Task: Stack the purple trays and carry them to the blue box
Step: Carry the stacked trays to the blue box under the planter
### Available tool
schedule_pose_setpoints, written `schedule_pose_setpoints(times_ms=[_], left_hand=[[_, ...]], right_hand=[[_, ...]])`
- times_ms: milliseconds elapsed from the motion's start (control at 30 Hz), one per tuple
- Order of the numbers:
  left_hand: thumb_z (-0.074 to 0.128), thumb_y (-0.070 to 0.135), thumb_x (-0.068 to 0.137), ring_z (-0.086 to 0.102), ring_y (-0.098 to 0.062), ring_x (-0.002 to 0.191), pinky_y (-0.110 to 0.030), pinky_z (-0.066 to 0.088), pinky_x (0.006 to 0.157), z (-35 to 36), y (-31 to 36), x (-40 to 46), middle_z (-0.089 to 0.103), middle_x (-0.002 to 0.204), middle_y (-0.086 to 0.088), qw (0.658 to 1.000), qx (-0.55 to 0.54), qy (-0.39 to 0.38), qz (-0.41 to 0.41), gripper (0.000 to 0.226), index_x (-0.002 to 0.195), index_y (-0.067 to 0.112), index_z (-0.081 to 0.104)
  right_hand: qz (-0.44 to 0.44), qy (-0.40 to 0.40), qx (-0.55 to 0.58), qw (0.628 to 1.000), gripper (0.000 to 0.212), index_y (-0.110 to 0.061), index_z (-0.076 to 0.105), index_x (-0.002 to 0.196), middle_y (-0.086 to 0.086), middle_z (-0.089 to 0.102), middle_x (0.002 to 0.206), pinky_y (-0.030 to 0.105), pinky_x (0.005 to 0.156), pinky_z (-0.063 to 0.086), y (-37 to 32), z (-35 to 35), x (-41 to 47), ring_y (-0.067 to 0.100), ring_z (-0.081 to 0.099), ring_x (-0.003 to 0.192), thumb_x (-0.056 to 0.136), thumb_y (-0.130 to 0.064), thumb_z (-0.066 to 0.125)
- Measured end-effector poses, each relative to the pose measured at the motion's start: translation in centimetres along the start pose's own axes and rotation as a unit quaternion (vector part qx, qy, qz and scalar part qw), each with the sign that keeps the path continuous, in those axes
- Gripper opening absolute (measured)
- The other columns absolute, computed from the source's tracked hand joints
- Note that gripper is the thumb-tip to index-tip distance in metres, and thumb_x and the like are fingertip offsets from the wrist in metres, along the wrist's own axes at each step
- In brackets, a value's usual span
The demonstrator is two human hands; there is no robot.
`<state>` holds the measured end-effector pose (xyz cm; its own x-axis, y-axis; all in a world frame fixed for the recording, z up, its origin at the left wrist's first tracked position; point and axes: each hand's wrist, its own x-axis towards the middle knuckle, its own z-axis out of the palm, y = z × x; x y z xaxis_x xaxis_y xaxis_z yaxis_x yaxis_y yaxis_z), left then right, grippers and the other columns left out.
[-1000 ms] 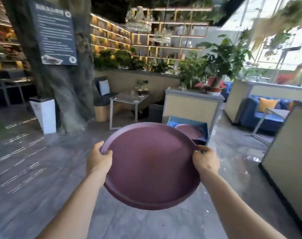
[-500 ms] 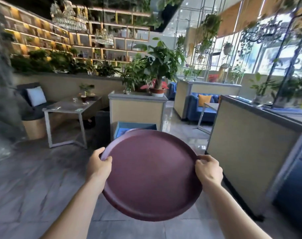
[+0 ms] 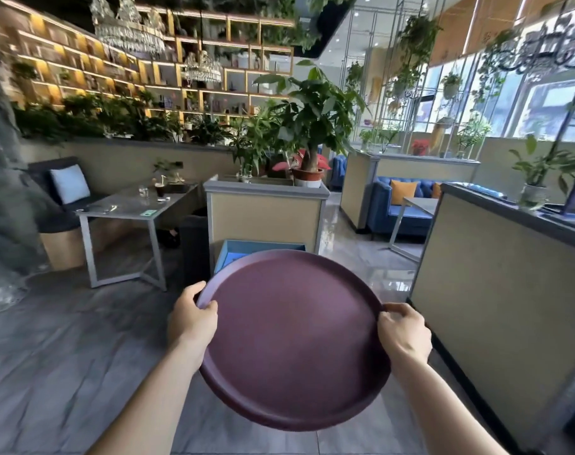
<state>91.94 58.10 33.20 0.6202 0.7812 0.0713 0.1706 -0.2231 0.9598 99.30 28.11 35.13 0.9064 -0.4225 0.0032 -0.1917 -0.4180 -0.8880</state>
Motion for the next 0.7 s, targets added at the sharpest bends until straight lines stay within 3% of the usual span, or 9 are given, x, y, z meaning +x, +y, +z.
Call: schedule_pose_setpoints(times_ms=[167,333,533,700], left_hand=[[0.058,0.013,0.092,0.057,-0.023,0.088,-0.033,0.049,0.078,3.9,-1.1,8.9,0.063,0.127,-0.003,1.000,0.017,0.009,-0.001,0.045,0.134,0.031,0.055],[0.056,0.010,0.092,0.062,-0.026,0.094,-0.039,0.055,0.082,8.2,-2.0,19.4,0.064,0.126,-0.003,1.000,0.014,-0.010,-0.007,0.046,0.133,0.033,0.054],[0.056,0.011,0.092,0.063,-0.028,0.093,-0.039,0.055,0.081,12.6,-2.4,29.8,0.065,0.124,-0.003,0.999,0.025,-0.020,-0.018,0.046,0.133,0.033,0.054],[0.056,0.011,0.094,0.059,-0.023,0.084,-0.033,0.048,0.073,16.3,-3.4,36.5,0.064,0.116,-0.001,0.998,0.037,-0.032,-0.026,0.046,0.134,0.032,0.053]], right_hand=[[-0.002,-0.002,-0.008,1.000,0.026,-0.030,0.069,0.101,0.010,0.066,0.092,0.036,0.084,0.048,-2.5,8.1,5.5,0.034,0.060,0.089,0.080,-0.023,0.056],[0.014,0.002,-0.024,1.000,0.024,-0.030,0.068,0.100,0.009,0.064,0.087,0.033,0.078,0.047,-6.3,16.9,11.6,0.032,0.056,0.081,0.079,-0.025,0.058],[0.026,0.011,-0.049,0.998,0.025,-0.031,0.068,0.099,0.010,0.068,0.094,0.035,0.084,0.050,-10.0,25.7,17.8,0.034,0.060,0.086,0.078,-0.024,0.058],[0.046,0.004,-0.055,0.997,0.022,-0.030,0.069,0.097,0.009,0.061,0.085,0.036,0.085,0.049,-11.3,31.2,22.2,0.032,0.056,0.082,0.078,-0.024,0.059]])
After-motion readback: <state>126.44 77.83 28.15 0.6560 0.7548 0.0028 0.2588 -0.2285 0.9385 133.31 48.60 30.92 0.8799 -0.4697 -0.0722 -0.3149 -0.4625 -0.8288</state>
